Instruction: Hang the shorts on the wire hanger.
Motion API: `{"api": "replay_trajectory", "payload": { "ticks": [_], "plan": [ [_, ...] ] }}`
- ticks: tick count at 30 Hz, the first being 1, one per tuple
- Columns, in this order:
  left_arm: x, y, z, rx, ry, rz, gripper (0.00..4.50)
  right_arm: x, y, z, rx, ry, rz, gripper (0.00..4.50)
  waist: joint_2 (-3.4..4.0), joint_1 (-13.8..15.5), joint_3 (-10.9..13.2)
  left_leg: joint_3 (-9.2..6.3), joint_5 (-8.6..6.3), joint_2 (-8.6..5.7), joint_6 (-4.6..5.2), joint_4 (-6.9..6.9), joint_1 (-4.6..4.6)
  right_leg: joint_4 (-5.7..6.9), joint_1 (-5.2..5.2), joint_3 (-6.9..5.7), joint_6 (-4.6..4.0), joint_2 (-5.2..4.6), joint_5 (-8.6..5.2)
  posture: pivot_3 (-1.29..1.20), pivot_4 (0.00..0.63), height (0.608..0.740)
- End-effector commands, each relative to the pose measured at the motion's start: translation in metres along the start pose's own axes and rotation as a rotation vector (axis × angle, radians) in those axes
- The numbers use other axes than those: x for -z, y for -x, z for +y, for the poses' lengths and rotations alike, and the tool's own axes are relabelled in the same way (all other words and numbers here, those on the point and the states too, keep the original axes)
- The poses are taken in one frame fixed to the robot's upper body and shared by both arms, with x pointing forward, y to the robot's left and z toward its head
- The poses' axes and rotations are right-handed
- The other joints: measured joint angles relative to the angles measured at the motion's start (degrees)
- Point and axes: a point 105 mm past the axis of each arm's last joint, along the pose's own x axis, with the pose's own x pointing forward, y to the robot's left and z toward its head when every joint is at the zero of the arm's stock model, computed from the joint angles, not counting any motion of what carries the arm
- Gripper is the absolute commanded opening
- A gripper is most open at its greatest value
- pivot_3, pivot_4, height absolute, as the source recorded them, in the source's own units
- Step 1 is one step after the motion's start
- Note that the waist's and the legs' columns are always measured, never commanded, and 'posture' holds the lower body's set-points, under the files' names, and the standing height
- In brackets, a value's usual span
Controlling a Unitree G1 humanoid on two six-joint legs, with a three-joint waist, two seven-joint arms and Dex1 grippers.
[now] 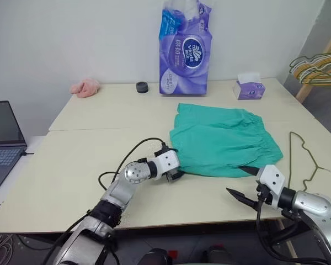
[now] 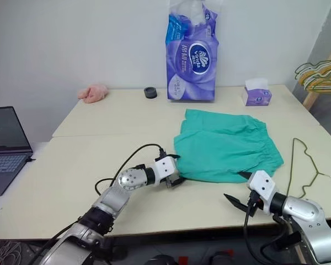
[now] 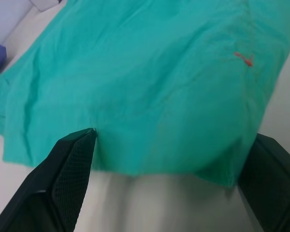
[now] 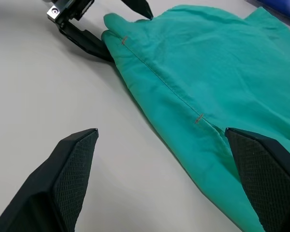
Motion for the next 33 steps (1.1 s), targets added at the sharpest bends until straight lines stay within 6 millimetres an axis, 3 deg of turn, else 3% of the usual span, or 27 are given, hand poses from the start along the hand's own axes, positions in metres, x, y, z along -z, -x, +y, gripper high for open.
{"api": "replay_trajectory", "payload": {
  "ticks": [1,3,10,14,16,20,23,33],
  "plan": [
    [-0.010,-0.009,-0.001,0.012,-0.061,-0.040,4.29,-0.009,0.008,-0.011,0.044,0.056,-0.010,4.50,-0.01,-0.1,0.0,0.01,0.00,0.00,0.00,0.00,0.00,-0.01,0.00,0.01,0.01,0.00,0.00,-0.14,0.000,0.740],
    [-0.014,-0.012,-0.008,0.042,-0.075,-0.065,3.90,-0.007,0.010,-0.014,0.056,0.062,0.001,4.50,-0.02,-0.2,0.0,0.03,0.00,0.00,0.00,0.00,0.00,-0.02,0.00,0.02,0.02,0.00,0.01,-0.14,0.000,0.740],
    [-0.018,-0.013,-0.012,0.068,-0.064,-0.097,1.75,0.000,0.018,-0.028,0.113,0.085,0.048,4.50,-0.02,-1.0,0.0,0.03,0.00,0.01,0.01,0.00,-0.01,-0.01,0.00,0.01,0.03,0.00,0.02,-0.15,0.000,0.740],
    [-0.025,-0.008,0.003,0.029,-0.010,-0.133,0.44,0.023,0.036,-0.066,0.216,0.271,0.240,4.50,-0.01,-1.2,0.0,0.10,0.00,0.01,0.01,0.08,-0.01,-0.01,0.02,0.05,0.12,0.00,0.07,-0.15,0.000,0.740],
    [-0.027,-0.004,0.014,0.000,0.004,-0.140,0.03,0.030,0.043,-0.084,0.243,0.370,0.316,4.50,-0.01,-1.2,0.0,0.16,0.01,0.00,0.02,0.11,0.00,-0.01,0.00,0.09,0.11,0.00,0.13,-0.15,0.000,0.740],
    [-0.032,0.005,0.032,-0.047,0.023,-0.154,0.03,0.038,0.046,-0.107,0.214,0.591,0.420,4.50,0.01,-1.8,0.0,0.26,0.02,0.14,0.01,0.09,0.03,0.03,-0.01,0.09,0.01,0.08,0.21,-0.14,0.000,0.740],
    [-0.037,0.014,0.045,-0.079,0.024,-0.169,0.03,0.040,0.037,-0.125,0.188,0.786,0.473,4.50,0.02,-2.6,0.0,0.35,0.03,0.31,-0.01,0.09,0.06,0.03,0.01,0.10,-0.07,0.21,0.26,-0.13,0.000,0.740],
    [-0.045,0.021,0.050,-0.091,0.032,-0.187,0.03,0.051,-0.018,-0.136,0.118,0.986,0.457,4.50,-0.27,-3.2,-0.2,0.65,0.05,0.36,-0.04,0.11,0.18,0.06,-0.05,0.57,-0.23,0.36,0.41,-0.09,0.000,0.740]
  ]
}}
